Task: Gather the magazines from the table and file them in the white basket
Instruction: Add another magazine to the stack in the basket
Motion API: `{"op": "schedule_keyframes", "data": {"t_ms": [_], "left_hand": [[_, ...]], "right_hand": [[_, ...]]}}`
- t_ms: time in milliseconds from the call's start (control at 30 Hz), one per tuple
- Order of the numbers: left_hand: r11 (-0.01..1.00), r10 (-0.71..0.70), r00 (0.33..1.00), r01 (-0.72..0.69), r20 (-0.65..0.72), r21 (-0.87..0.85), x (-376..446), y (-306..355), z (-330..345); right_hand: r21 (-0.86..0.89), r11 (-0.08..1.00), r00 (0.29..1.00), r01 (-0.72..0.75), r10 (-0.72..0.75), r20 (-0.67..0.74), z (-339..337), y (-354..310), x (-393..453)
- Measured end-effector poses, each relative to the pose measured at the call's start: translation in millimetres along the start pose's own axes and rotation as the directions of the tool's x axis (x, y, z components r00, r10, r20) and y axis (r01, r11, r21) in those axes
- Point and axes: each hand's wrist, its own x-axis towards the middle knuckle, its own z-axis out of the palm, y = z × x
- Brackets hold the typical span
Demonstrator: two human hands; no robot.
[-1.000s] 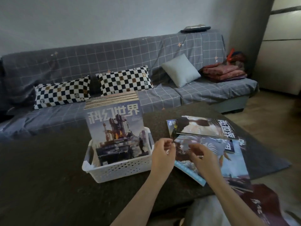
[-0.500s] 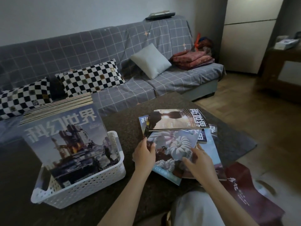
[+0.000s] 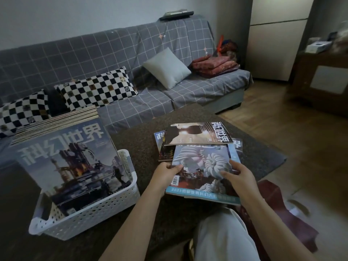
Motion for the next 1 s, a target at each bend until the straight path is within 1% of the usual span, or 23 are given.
{"op": "schedule_keyframes", "data": {"t_ms": [100, 200, 300, 367, 467, 533, 667, 800, 867, 1000], "left_hand": [[0.999, 0.007, 1.0, -0.007, 0.008, -0.04, -18.0, 3.4, -0.7], [1.0, 0.019, 1.0, -0.019, 0.009, -0.01, -36.7, -0.3, -2.8], [0.998, 0.059, 0.998, -0.059, -0.025, 0.003, -53.8, -5.0, -6.8], [0.996, 0.094, 0.994, -0.094, -0.051, 0.008, -64.4, -6.1, -11.3], [0.985, 0.171, 0.98, -0.169, -0.104, 0.032, -77.5, -6.0, -21.0], [0.972, 0.235, 0.96, -0.236, -0.152, 0.012, -84.6, -6.6, -29.7], [0.929, 0.343, 0.911, -0.365, -0.229, -0.062, -94.0, -6.6, -50.8], [0.902, 0.405, 0.859, -0.432, -0.313, -0.019, -99.1, -9.8, -81.5], [0.888, 0.414, 0.831, -0.459, -0.371, -0.039, -102.3, -13.8, -95.8], [0.853, 0.423, 0.768, -0.516, -0.481, -0.074, -107.7, -22.5, -123.5]], "right_hand": [[0.18, 0.975, 0.992, -0.129, 0.129, 0.008, -11.2, 0.5, -2.6], [0.214, 0.959, 0.982, -0.188, 0.184, 0.037, -21.4, 1.3, -10.2], [0.247, 0.947, 0.979, -0.203, 0.19, 0.074, -27.5, -2.1, -25.3], [0.274, 0.944, 0.982, -0.184, 0.164, 0.095, -28.8, -6.6, -36.8], [0.382, 0.913, 0.988, -0.141, 0.106, 0.113, -28.7, -18.4, -53.1], [0.426, 0.899, 0.988, -0.1, 0.04, 0.147, -25.3, -28.8, -62.0], [0.455, 0.89, 0.98, -0.016, -0.077, 0.185, -13.2, -53.7, -74.9], [0.495, 0.868, 0.954, 0.042, -0.182, 0.238, 8.4, -77.7, -83.6], [0.518, 0.853, 0.931, 0.062, -0.236, 0.277, 21.1, -87.3, -85.1], [0.489, 0.864, 0.895, 0.118, -0.306, 0.325, 50.0, -107.2, -88.1]]}}
